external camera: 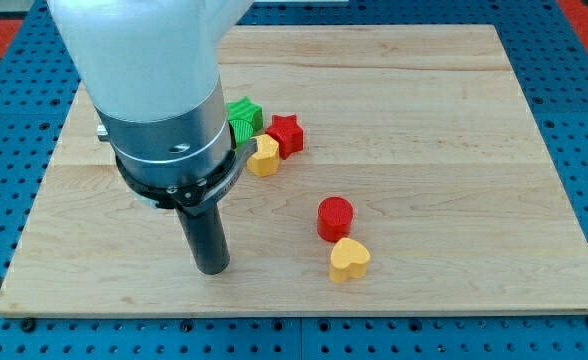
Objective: Move the red circle bottom right side of the red star
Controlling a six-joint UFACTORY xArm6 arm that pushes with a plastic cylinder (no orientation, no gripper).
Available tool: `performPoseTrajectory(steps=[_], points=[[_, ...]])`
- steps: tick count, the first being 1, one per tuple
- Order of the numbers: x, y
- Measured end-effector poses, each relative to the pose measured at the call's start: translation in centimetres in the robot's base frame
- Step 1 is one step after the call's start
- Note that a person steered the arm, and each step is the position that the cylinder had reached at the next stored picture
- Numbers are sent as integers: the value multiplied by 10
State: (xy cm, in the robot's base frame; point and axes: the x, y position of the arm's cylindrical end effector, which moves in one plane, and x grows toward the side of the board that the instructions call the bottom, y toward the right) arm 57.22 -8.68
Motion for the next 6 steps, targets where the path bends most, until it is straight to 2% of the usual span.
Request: performPoseTrajectory(steps=[1, 2, 4, 5, 6], points=[[18, 5], [46, 42], [38, 142], [-16, 145], [-65, 74]])
